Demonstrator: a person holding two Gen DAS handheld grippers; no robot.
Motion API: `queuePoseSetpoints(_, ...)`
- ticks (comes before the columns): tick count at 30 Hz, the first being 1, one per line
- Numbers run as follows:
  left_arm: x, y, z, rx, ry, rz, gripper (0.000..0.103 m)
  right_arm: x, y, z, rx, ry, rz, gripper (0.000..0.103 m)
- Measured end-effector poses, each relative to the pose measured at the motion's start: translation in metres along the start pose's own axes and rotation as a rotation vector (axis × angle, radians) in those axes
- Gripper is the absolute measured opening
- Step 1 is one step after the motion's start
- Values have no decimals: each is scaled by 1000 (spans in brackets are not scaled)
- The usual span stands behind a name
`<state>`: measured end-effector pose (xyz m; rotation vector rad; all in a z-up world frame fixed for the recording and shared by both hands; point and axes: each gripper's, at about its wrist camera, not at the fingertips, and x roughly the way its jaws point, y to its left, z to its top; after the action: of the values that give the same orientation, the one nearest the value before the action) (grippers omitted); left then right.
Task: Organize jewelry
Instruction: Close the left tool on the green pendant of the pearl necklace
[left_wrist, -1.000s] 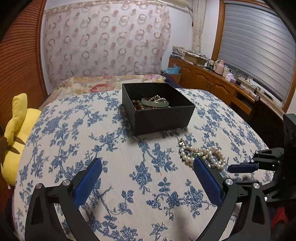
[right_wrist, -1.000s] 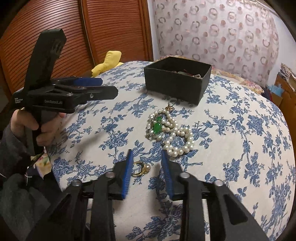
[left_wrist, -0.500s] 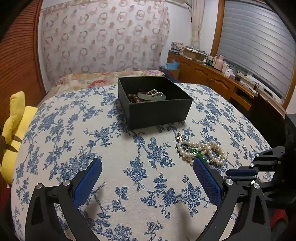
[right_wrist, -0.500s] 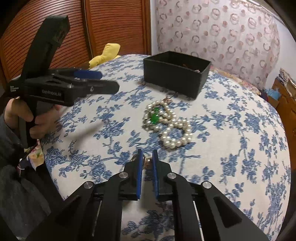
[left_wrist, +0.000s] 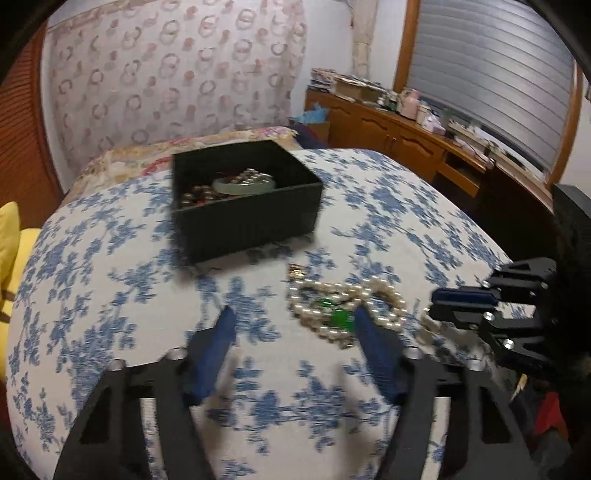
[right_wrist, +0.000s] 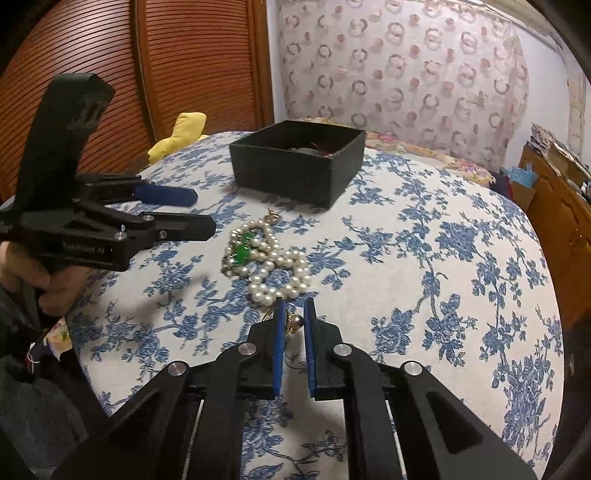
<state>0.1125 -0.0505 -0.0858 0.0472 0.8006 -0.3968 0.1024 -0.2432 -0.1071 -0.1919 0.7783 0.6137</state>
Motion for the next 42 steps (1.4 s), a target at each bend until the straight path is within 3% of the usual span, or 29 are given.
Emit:
queuePoseSetpoints(2, 3, -6, 0, 8, 9, -20, 41, 2, -3, -1, 12, 3, -2, 11)
queuePoseSetpoints(6, 11, -14, 1, 13, 26, -49, 26, 2, -5, -4, 25, -4, 0, 11)
queuePoseSetpoints(15, 28, -25, 7, 28, 60, -41, 22, 3, -5, -4, 28, -11, 0, 11)
queuePoseSetpoints(23, 35, -35, 9, 84, 65, 18, 22, 4, -6, -4, 33, -16, 1, 11)
queuePoseSetpoints(26, 36, -34, 8, 93, 61, 36, 14, 4, -6, -4, 32, -16, 1, 11)
queuePoseSetpoints(28, 34, -33, 6, 100, 61, 30, 12, 3, -6, -4, 32, -16, 0, 11)
queuePoseSetpoints(29, 32, -31, 5, 96, 57, 25, 0, 3, -6, -4, 32, -15, 0, 11)
queuePoseSetpoints(42, 11, -11, 13, 24, 28, -16, 0, 3, -6, -5, 33, -16, 2, 11)
